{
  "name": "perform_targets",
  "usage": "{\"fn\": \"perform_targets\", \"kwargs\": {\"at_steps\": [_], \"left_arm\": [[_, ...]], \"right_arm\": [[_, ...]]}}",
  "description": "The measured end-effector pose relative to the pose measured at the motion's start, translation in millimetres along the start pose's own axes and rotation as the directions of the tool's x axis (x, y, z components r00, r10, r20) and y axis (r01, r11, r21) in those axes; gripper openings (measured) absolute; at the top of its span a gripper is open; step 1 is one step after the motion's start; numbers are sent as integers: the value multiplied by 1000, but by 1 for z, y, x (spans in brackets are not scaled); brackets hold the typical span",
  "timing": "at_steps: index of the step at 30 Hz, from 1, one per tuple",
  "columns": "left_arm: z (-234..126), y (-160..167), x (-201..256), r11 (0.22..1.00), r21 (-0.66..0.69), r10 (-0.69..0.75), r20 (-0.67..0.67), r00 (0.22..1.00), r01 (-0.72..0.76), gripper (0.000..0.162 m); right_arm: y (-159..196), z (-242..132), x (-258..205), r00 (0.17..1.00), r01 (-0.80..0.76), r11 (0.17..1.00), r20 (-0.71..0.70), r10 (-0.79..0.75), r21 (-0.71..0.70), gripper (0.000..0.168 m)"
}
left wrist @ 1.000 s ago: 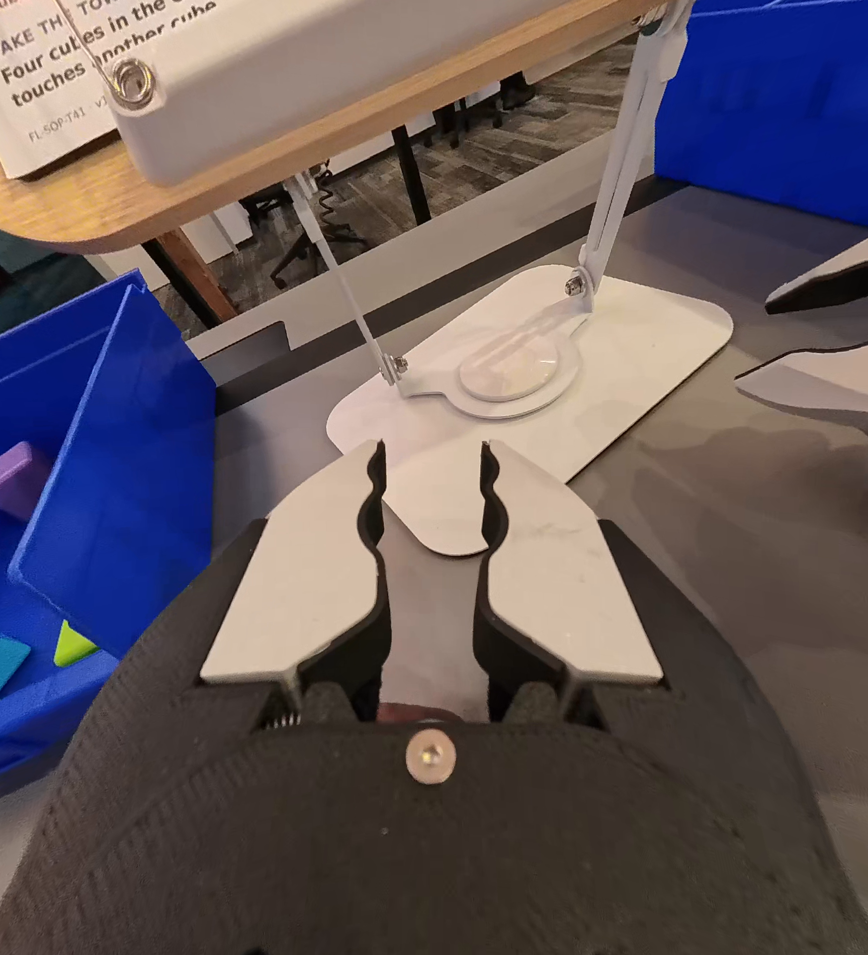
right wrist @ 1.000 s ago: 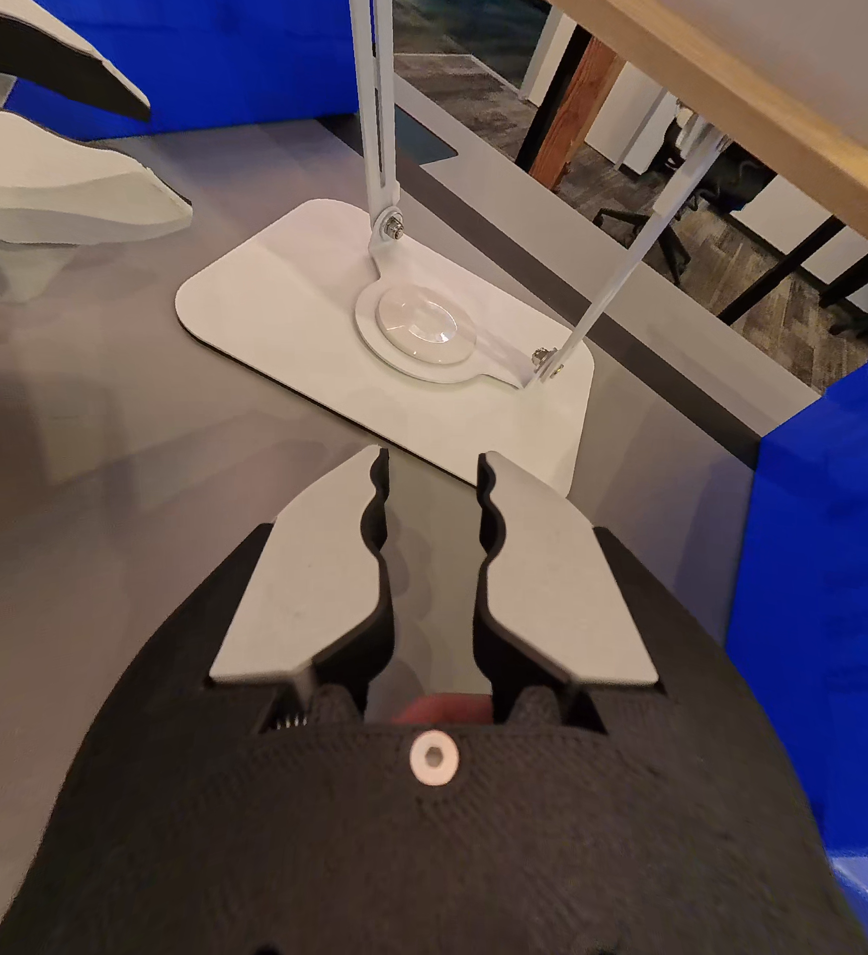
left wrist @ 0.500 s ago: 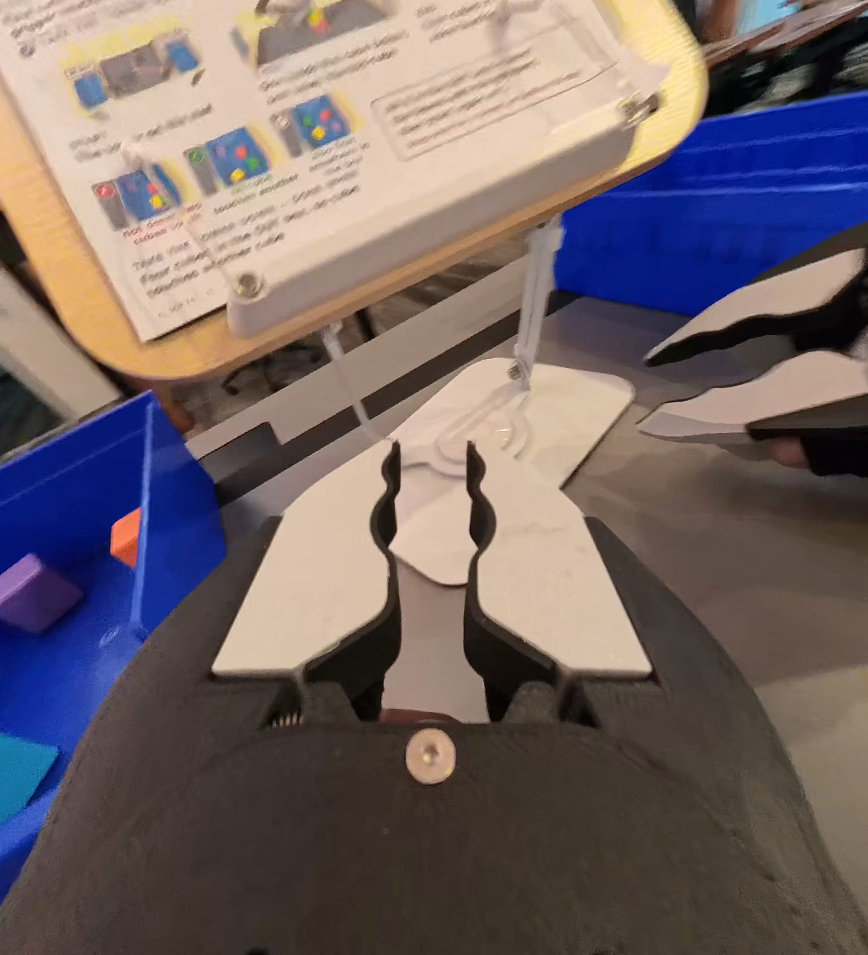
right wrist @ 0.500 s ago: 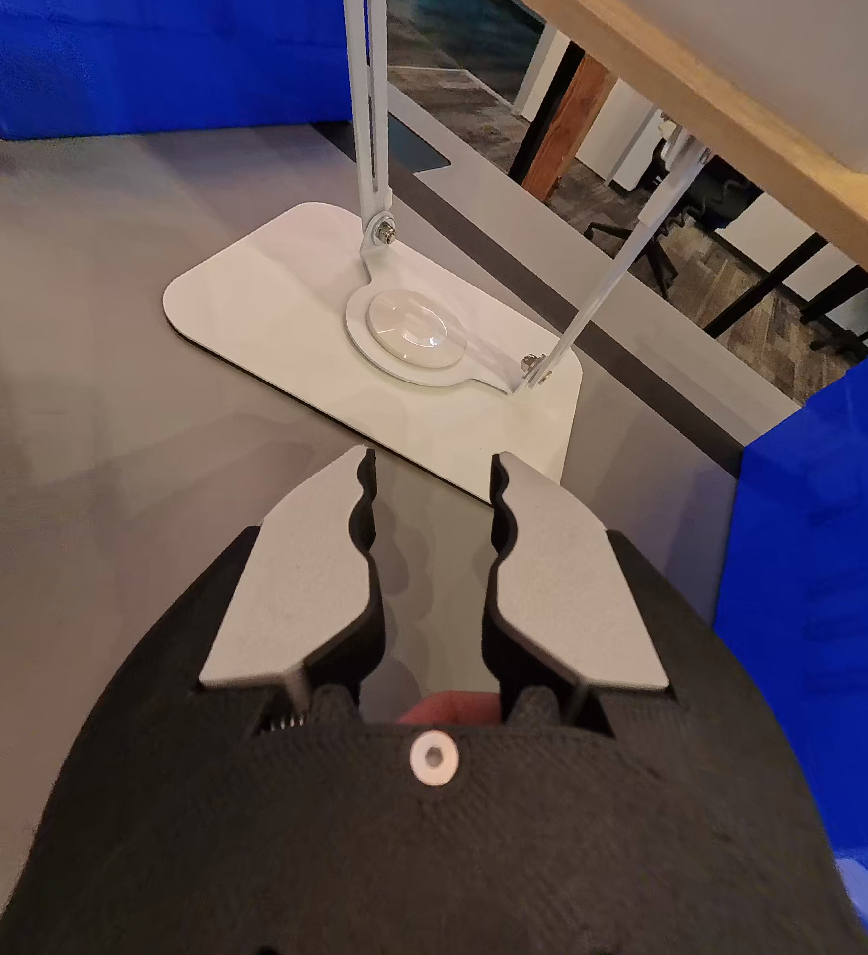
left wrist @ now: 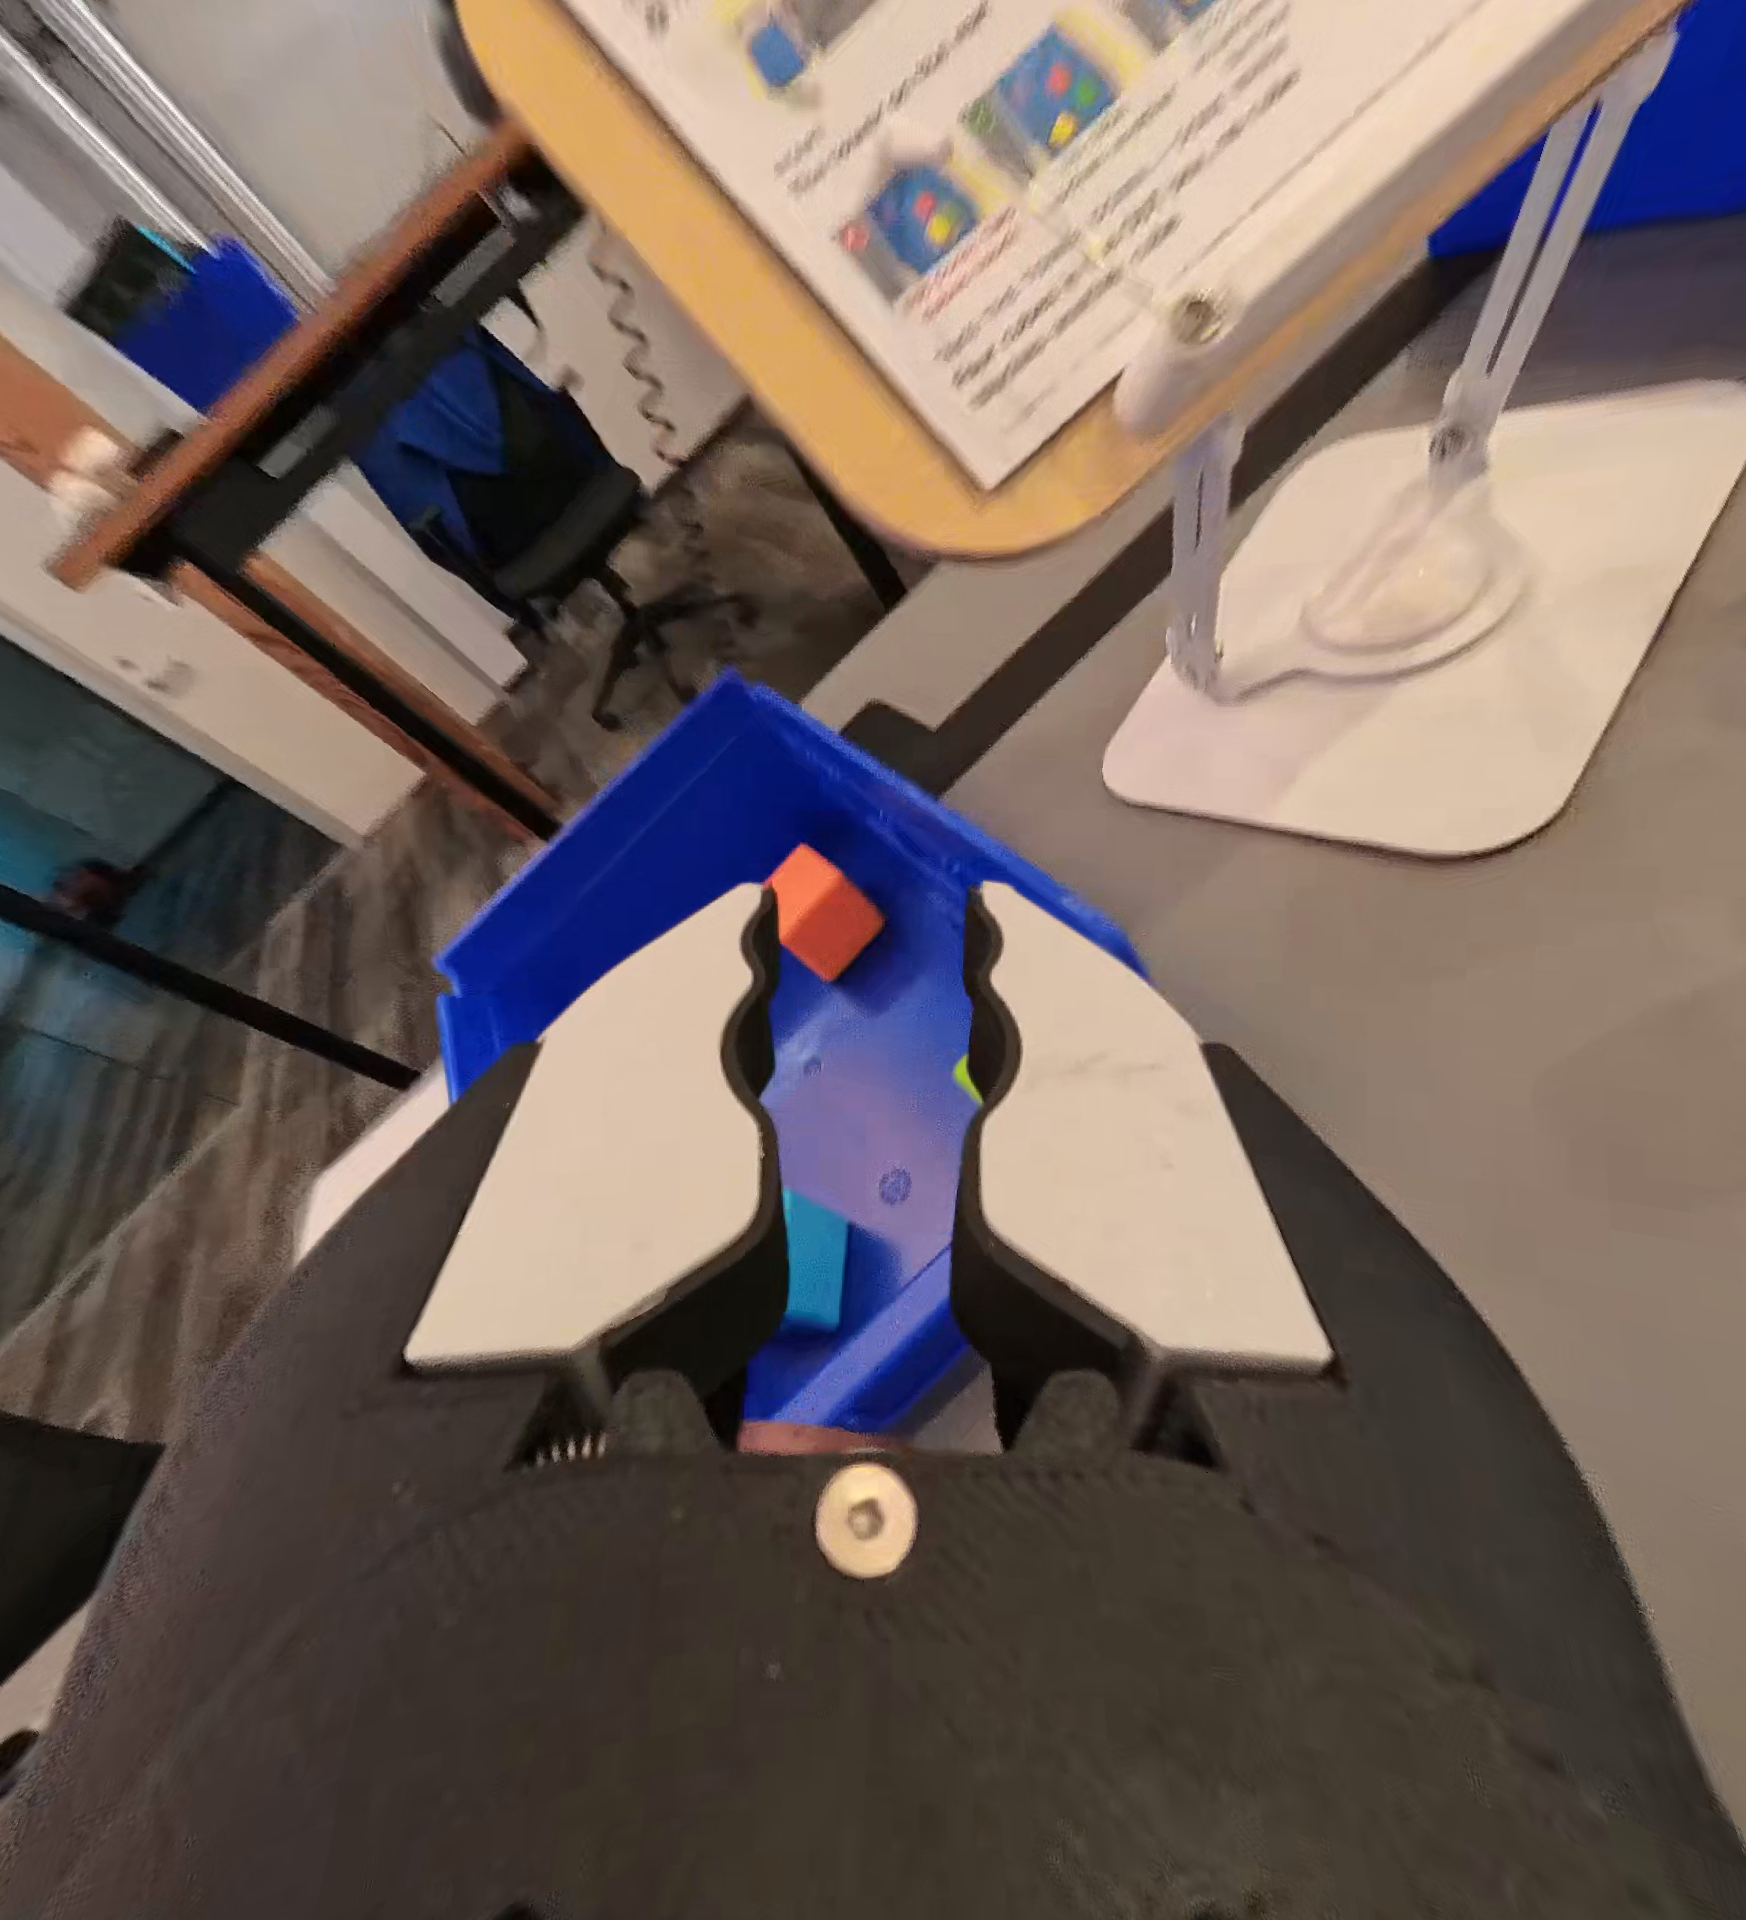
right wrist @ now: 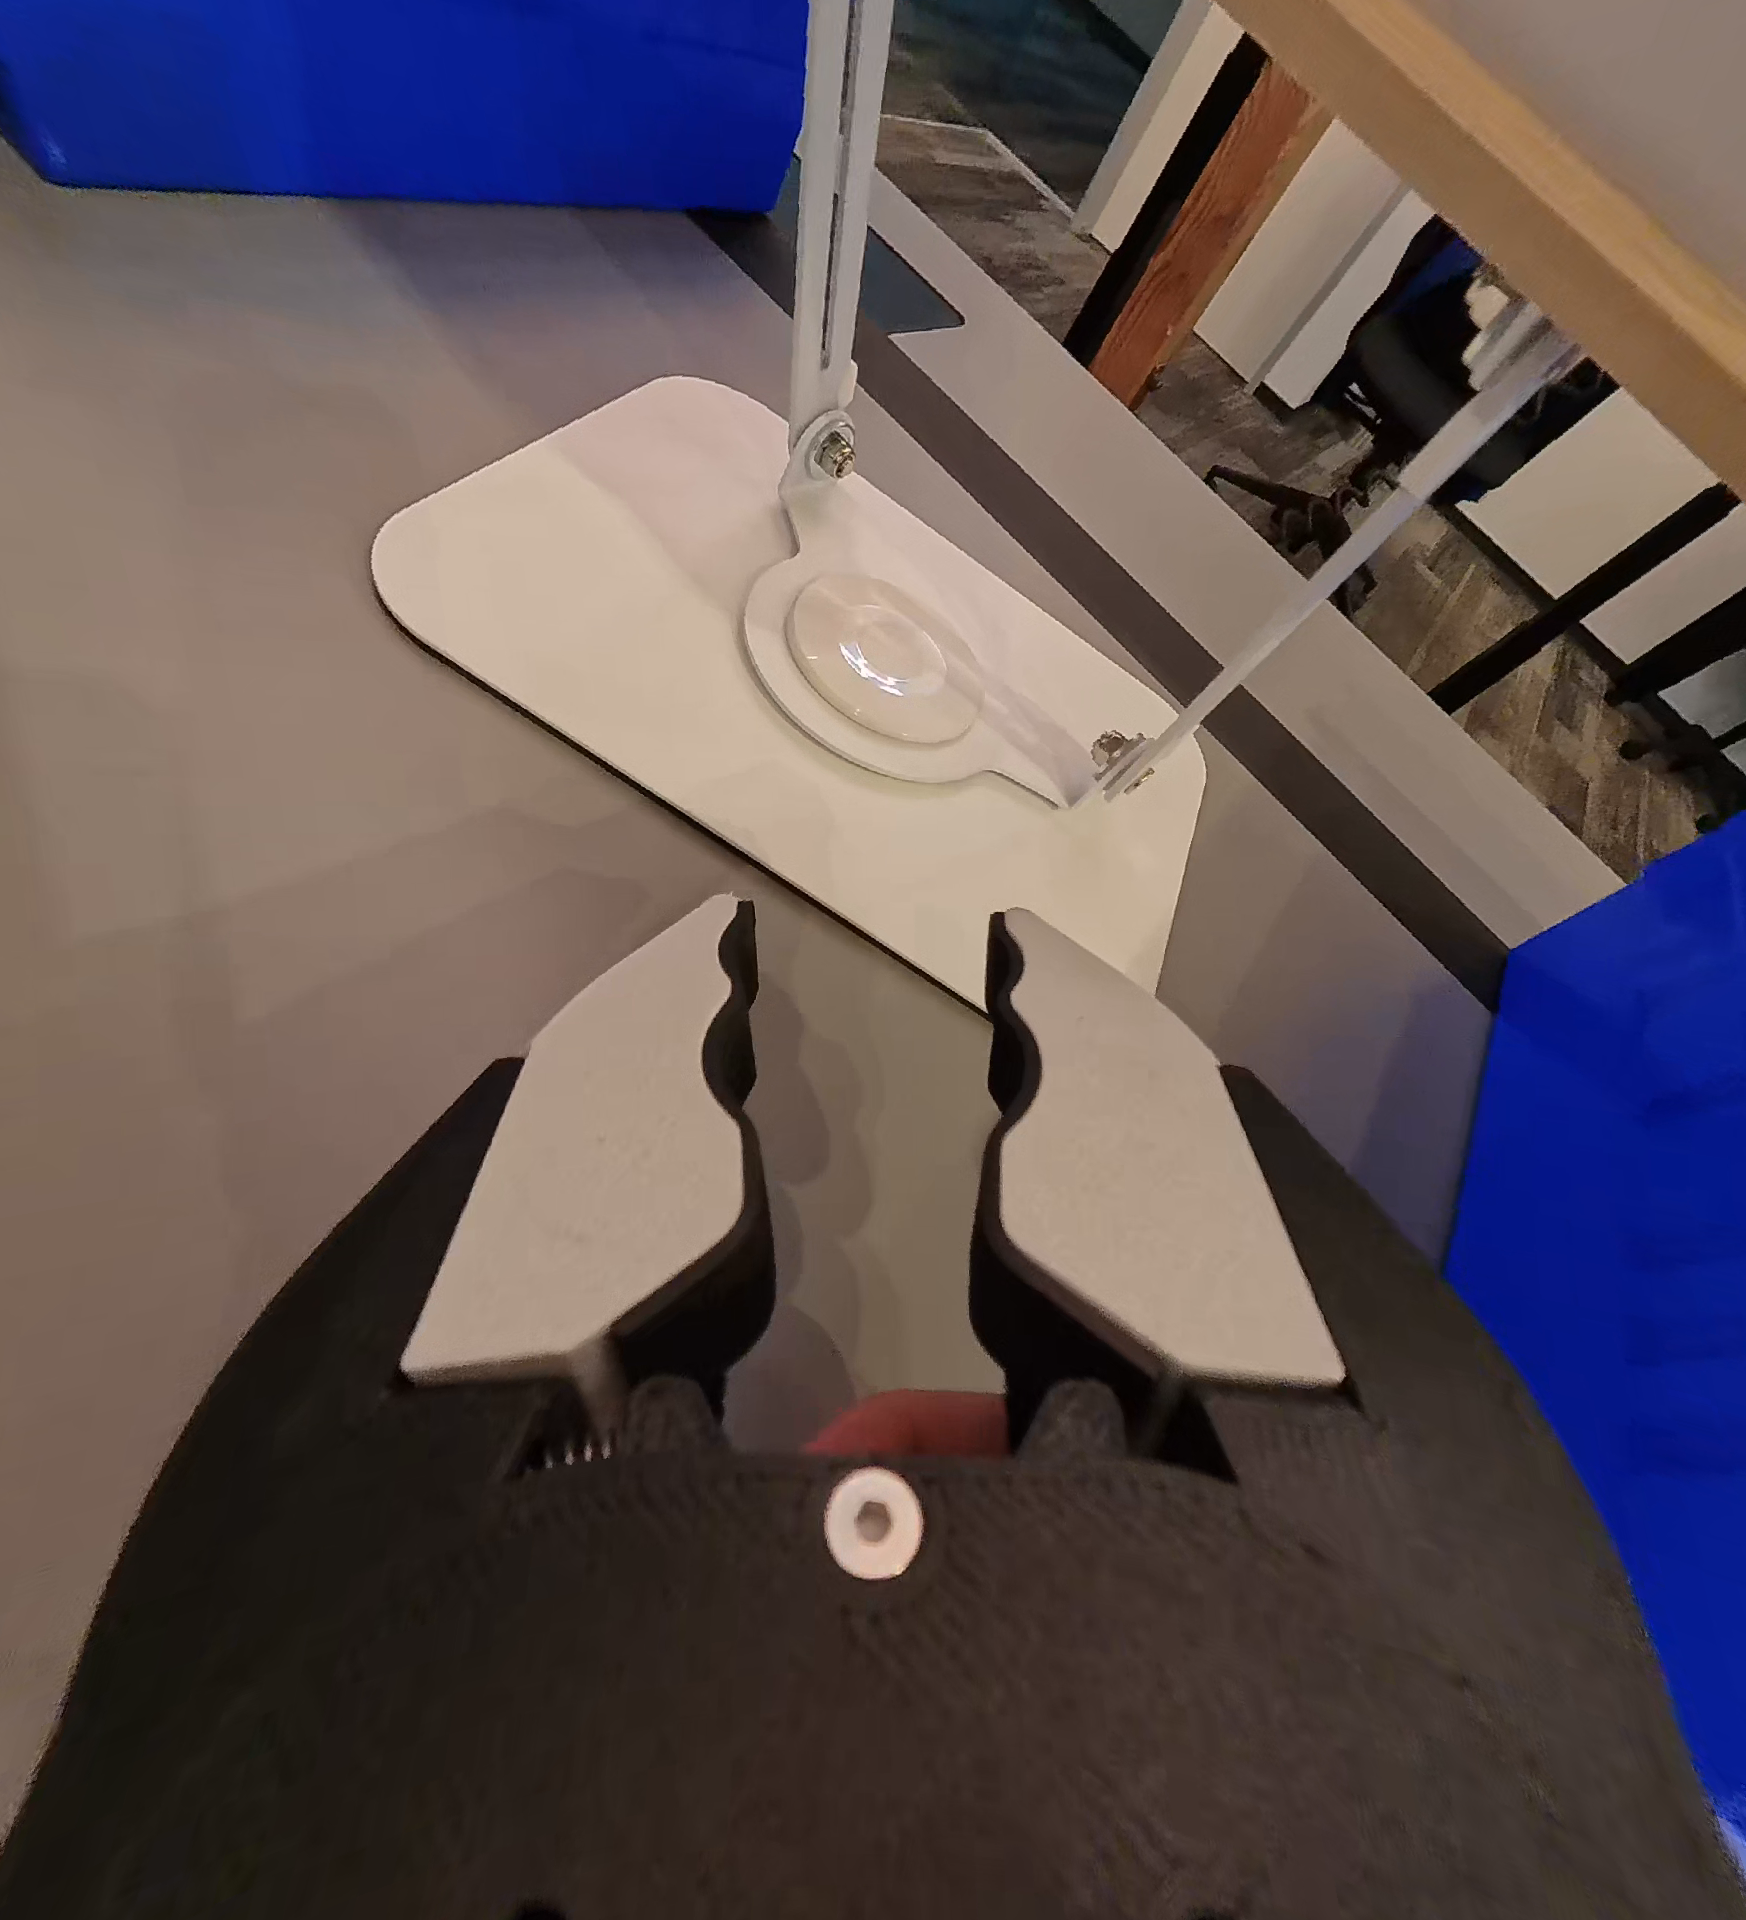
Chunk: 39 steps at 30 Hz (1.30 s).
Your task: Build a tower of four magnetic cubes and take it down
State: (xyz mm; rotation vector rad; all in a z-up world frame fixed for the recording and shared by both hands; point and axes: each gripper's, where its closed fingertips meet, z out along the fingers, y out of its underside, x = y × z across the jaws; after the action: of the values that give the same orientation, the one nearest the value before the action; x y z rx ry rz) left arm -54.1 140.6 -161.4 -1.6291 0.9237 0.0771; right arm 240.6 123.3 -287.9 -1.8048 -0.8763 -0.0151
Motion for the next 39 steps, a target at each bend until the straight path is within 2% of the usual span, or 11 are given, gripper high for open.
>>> {"fn": "perform_targets", "kwargs": {"at_steps": [3, 6, 8, 11, 14, 20, 27, 35, 39], "left_arm": [[16, 29, -29, 988, -154, -32, -52, 998, 24, 46], [29, 60, -52, 952, -306, 14, -44, 999, -27, 45], [33, 81, -54, 917, -394, 19, -105, 994, -59, 44], [44, 105, -50, 900, -435, -71, -178, 981, -14, 42], [53, 130, -45, 854, -516, -44, -201, 979, -68, 47], [61, 150, -43, 804, -593, -89, -194, 977, -45, 51], [58, 173, -48, 689, -724, -94, -128, 987, -28, 55], [60, 177, -50, 657, -754, -101, -96, 990, -6, 46], [62, 176, -48, 663, -748, -161, -99, 982, 33, 46]], "right_arm": [[1, 2, -2, 1000, 14, 1000, 11, -14, -9, 42], [1, 2, -3, 1000, 16, 1000, 16, -15, -8, 42], [1, 2, -4, 1000, 13, 1000, 21, -13, -12, 42], [2, 3, -5, 999, 20, 1000, 27, -20, -17, 42], [2, 3, -7, 999, 32, 999, 34, -31, -21, 41], [2, 3, -9, 998, 45, 999, 43, -44, -22, 39], [2, 3, -10, 998, 52, 998, 48, -51, -21, 39], [2, 3, -11, 997, 57, 998, 51, -56, -21, 38], [3, 3, -11, 997, 58, 998, 52, -57, -22, 38]]}}
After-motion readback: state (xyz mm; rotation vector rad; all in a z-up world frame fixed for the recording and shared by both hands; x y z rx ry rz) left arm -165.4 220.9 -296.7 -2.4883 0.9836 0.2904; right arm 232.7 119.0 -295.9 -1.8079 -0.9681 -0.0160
